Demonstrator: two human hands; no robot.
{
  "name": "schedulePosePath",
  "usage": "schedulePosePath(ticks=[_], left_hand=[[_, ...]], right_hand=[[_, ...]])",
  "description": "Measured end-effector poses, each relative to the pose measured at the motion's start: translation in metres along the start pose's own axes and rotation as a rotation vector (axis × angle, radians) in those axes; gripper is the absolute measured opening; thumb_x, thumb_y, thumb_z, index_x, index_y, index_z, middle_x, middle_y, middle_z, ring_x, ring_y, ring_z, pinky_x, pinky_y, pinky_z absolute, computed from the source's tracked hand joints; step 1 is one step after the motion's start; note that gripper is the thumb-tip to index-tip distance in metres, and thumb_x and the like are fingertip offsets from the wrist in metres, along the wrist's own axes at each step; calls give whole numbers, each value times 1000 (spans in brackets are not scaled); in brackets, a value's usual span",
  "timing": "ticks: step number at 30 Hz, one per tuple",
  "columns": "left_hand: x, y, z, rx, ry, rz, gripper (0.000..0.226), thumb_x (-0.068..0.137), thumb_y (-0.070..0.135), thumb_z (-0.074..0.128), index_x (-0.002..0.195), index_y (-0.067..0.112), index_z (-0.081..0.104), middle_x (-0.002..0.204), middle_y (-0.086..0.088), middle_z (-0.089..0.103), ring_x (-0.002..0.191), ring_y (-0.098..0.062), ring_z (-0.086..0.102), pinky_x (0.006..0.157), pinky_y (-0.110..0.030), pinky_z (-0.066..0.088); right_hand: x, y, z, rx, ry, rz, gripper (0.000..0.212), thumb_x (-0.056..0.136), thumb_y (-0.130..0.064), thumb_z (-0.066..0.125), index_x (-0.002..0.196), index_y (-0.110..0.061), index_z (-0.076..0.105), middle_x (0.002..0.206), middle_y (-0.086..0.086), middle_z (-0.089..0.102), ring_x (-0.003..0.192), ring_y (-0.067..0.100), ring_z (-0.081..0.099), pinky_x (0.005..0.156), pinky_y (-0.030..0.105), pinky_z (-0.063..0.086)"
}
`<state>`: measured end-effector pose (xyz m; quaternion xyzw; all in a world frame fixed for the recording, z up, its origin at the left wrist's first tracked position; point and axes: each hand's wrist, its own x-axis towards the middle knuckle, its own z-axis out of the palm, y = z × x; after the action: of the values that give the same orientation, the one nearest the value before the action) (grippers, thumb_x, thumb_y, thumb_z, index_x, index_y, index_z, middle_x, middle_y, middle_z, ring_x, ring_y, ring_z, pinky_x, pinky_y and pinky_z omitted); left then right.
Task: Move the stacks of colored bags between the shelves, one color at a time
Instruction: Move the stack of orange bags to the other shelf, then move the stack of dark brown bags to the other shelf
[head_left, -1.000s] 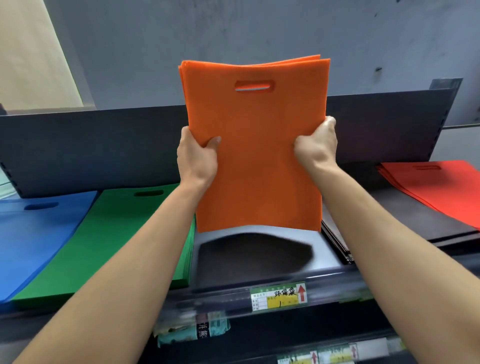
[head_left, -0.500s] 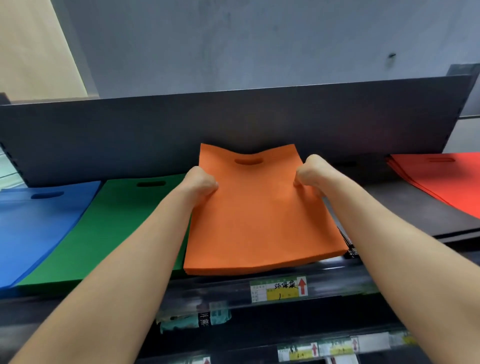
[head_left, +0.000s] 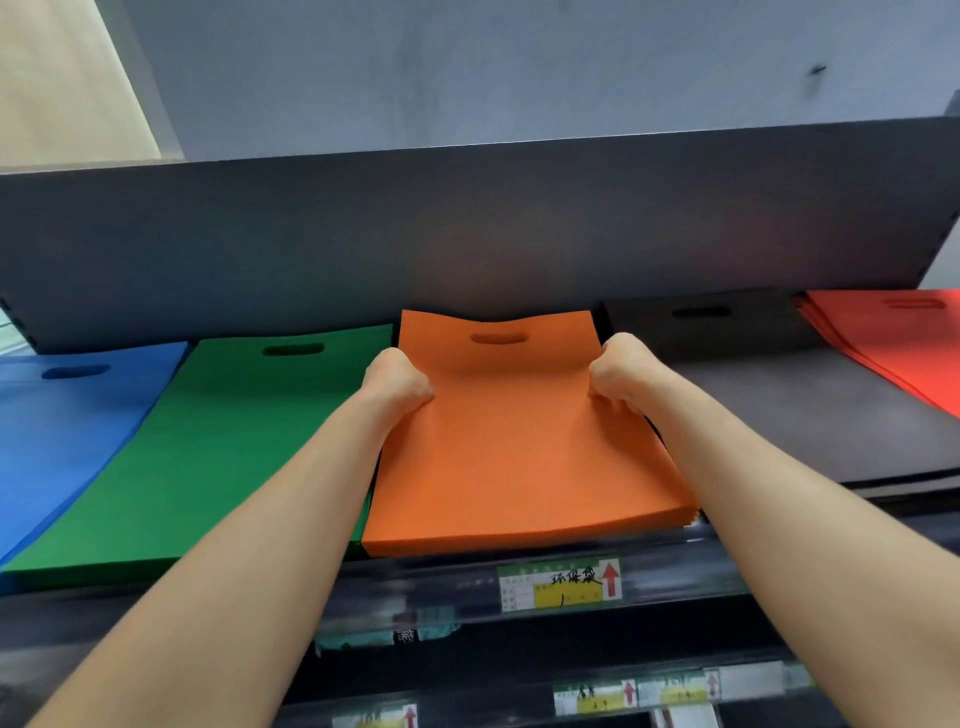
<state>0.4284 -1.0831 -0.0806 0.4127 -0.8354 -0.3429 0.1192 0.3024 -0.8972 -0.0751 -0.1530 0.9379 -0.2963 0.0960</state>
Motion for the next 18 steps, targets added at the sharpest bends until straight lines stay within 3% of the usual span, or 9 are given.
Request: schedulePosePath(ticks=[7, 11, 13, 18], left_hand=[[-4, 2, -1, 85, -7, 9, 35, 81, 14, 70, 63, 8, 41, 67, -7, 50, 86, -31, 59, 68, -31, 42], [-8, 5, -4, 102, 37, 41, 35, 79, 13, 73, 63, 9, 42, 87, -14, 58, 94, -32, 62, 68, -32, 43], [-9, 5, -3, 101, 46, 53, 33, 78, 12, 74, 65, 8, 43, 94, -15, 61, 93, -32, 61, 68, -32, 43], [-12, 2, -1, 133, 40, 73, 24, 78, 13, 74, 86, 0, 55, 103, -19, 62, 97, -35, 61, 73, -36, 46]], right_hand=[[-4, 1, 6, 47, 44, -11, 13, 86, 4, 42, 77, -3, 49, 72, 11, 48, 56, 21, 46, 45, 25, 34], [-6, 0, 9, 50, 74, -17, 24, 87, 4, 41, 67, -9, 41, 87, 13, 51, 77, 26, 51, 63, 29, 40], [-8, 0, 10, 43, 82, -8, 24, 86, 5, 41, 66, -9, 41, 90, 13, 52, 78, 27, 51, 64, 29, 40], [-12, 0, 13, 51, 100, 17, 17, 84, 6, 42, 72, -6, 47, 97, 16, 57, 82, 29, 53, 67, 32, 43]])
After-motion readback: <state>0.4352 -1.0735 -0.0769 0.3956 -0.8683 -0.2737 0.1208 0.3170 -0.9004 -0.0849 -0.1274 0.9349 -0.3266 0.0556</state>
